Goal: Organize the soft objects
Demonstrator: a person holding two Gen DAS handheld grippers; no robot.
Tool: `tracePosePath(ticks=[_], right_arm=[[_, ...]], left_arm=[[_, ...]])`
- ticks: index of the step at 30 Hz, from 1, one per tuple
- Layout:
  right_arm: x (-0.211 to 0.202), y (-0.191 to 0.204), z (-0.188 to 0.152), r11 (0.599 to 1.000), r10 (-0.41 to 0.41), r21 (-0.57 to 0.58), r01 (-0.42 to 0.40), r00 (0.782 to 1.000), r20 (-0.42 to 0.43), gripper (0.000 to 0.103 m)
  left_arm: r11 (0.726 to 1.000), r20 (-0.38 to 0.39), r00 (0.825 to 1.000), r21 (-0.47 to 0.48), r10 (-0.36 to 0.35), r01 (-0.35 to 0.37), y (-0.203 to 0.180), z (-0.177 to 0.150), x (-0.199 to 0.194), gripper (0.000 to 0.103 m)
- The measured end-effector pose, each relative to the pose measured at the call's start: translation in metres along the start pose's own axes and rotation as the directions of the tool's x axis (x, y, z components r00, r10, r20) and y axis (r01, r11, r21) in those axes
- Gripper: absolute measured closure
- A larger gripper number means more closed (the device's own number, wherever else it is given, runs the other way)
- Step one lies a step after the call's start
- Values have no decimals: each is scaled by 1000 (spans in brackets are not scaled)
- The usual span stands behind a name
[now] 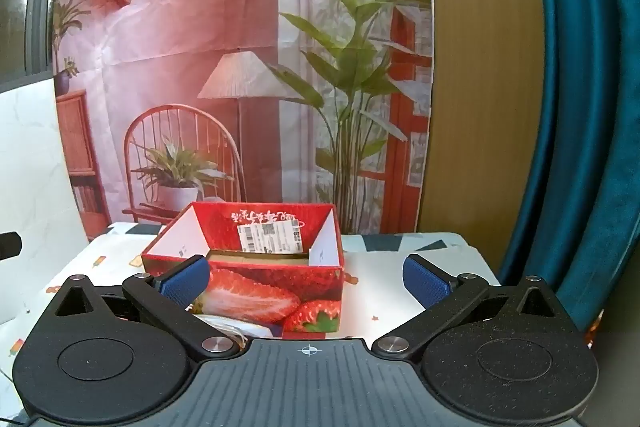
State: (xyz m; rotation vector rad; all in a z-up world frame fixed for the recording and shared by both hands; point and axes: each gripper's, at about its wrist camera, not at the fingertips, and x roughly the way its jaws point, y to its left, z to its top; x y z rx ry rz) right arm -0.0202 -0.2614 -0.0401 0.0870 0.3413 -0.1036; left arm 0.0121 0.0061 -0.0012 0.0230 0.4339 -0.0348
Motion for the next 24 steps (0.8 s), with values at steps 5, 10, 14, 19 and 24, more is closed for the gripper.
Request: tracePosePath(ticks=[5, 10, 14, 19, 24], right_arm=[[-1, 0, -1, 1000, -1, -1, 1, 1000, 5, 0], [-1, 0, -2, 1000, -3, -1, 3, 1000, 7, 0], [1, 2, -3, 1000, -4, -4, 5, 1000, 7, 0], [-3, 0, -1, 1000, -2, 3, 2, 1000, 13, 0], [-4, -1, 0, 1000, -5, 6, 5, 1000, 18, 0]], left_arm=[[1000, 43, 999, 14, 16, -16, -2, -7, -7, 0], [999, 57, 998, 25, 20, -21, -6, -6, -14, 0], [999, 67, 998, 26, 21, -23, -7, -7, -15, 0], [1000, 74, 997, 19, 20, -21, -6, -9, -16, 0], [1000, 77, 997, 20, 16, -18, -6, -8, -16, 0]])
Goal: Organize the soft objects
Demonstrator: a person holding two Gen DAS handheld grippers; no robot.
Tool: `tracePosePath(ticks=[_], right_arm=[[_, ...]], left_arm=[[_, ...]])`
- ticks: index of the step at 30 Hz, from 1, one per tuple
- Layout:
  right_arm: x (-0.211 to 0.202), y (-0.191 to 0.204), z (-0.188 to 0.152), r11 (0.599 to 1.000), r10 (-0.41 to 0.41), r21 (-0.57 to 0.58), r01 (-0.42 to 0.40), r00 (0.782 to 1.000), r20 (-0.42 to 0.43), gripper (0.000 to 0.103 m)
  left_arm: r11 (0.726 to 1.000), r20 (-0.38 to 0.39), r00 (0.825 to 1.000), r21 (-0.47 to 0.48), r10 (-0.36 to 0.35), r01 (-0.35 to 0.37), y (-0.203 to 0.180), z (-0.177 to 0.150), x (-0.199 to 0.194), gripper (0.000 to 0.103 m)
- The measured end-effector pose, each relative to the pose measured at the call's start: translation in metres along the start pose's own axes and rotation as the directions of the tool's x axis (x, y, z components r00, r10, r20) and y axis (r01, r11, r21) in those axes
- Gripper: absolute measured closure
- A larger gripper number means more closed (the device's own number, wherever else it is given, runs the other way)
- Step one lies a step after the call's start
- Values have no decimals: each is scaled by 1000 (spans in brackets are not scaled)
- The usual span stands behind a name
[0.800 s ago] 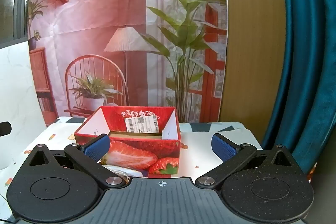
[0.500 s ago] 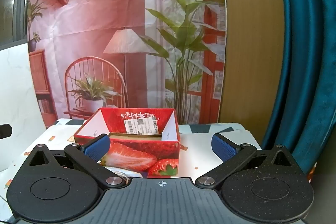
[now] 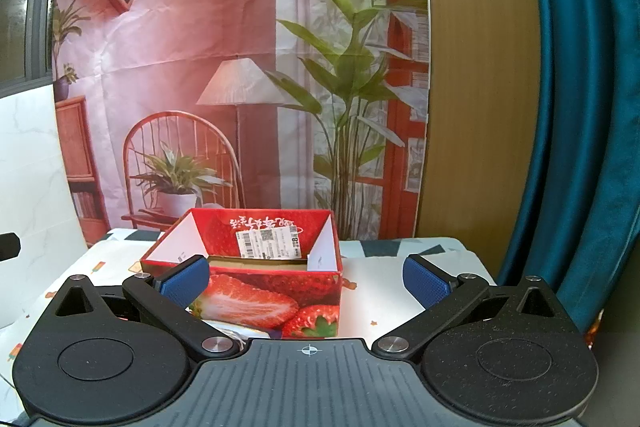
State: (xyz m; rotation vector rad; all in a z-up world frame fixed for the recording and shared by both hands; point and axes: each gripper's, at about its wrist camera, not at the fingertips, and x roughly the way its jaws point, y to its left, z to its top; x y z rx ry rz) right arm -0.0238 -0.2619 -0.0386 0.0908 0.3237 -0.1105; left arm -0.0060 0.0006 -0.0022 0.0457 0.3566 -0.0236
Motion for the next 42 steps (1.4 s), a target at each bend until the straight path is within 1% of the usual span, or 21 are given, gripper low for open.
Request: tracePosePath(ticks=[42], right_arm=[[-2, 1, -3, 1000, 4, 1, -4, 1000, -2, 0]], left_arm=[[1000, -1, 1000, -6, -3, 3, 1, -1, 1, 0]])
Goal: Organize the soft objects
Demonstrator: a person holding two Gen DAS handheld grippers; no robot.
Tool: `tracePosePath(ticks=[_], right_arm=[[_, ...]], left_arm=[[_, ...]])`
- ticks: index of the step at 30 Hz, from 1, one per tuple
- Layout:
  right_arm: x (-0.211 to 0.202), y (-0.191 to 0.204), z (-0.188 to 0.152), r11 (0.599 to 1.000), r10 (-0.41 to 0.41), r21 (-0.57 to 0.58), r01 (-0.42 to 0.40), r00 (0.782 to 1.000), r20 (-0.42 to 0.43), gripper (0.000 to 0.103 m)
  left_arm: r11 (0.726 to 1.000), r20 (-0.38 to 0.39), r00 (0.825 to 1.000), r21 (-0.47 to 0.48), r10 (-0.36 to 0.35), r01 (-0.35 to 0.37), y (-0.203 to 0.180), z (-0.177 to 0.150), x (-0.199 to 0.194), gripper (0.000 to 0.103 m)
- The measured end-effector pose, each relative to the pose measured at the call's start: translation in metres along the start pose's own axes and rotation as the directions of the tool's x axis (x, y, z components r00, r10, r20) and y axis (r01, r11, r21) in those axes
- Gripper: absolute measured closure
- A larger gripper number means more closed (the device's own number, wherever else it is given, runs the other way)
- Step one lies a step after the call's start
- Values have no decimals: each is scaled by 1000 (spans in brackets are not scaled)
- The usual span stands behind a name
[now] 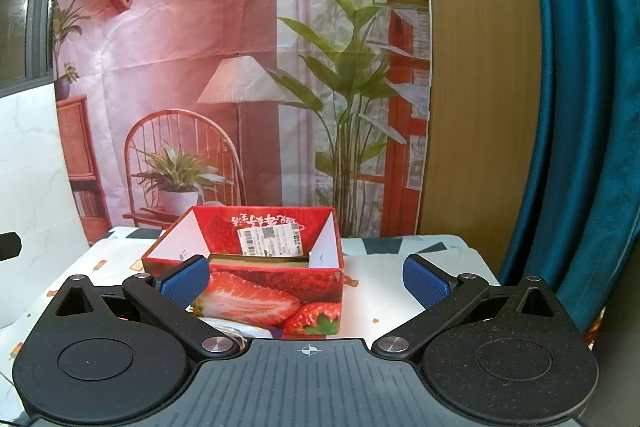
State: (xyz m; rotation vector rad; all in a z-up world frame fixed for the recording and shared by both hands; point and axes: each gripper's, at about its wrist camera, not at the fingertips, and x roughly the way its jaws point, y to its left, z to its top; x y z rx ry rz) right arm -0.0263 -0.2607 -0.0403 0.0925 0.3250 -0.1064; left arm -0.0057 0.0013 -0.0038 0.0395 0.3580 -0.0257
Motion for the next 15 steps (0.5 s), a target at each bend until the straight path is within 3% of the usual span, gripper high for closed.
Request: tracePosePath(ticks=[15], right_arm=[[-1, 1, 0, 1000, 1, 0, -1, 1000, -1, 0]], left_arm=[[1000, 0, 1000, -2, -3, 3, -1, -1, 0, 0]])
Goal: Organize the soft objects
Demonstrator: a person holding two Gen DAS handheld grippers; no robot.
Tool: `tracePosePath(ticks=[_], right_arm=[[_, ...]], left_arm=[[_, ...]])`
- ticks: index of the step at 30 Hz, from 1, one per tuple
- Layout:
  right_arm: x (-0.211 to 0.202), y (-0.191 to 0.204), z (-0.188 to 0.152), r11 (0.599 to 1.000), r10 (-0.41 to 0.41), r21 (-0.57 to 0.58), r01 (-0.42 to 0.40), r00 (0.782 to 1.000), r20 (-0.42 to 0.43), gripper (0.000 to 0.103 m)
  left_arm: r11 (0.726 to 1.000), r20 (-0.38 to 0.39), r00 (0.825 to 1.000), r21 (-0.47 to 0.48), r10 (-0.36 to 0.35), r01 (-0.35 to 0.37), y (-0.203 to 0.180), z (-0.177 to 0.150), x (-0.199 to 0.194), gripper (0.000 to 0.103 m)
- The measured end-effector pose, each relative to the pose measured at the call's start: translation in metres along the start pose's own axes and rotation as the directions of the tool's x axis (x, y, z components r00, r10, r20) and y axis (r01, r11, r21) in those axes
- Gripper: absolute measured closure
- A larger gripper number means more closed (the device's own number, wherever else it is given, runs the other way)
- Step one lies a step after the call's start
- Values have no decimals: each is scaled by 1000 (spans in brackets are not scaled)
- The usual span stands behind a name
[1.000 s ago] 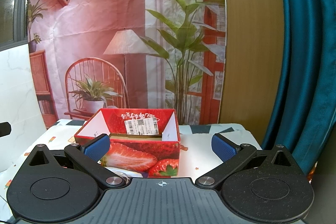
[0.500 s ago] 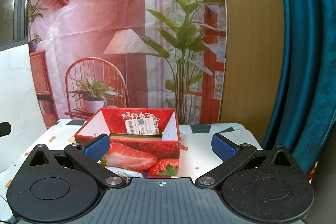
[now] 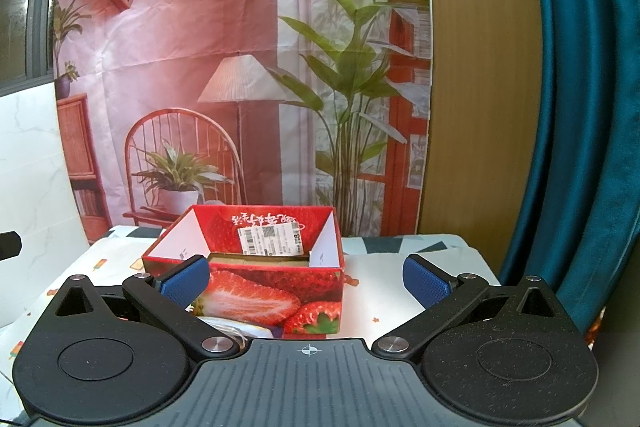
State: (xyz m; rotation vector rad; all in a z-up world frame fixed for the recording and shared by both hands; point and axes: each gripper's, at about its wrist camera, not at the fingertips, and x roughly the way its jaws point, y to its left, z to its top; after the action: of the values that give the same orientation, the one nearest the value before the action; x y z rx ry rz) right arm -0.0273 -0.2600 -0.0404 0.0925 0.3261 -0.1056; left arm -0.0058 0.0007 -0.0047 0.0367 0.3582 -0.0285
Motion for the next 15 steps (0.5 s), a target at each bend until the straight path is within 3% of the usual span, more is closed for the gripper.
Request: tracePosePath(ticks=[15], right_arm=[[5, 0, -10, 1000, 24, 12, -24, 1000, 11, 0]], left_arm=[[1000, -14, 1000, 4, -18, 18, -1, -5, 5, 0]])
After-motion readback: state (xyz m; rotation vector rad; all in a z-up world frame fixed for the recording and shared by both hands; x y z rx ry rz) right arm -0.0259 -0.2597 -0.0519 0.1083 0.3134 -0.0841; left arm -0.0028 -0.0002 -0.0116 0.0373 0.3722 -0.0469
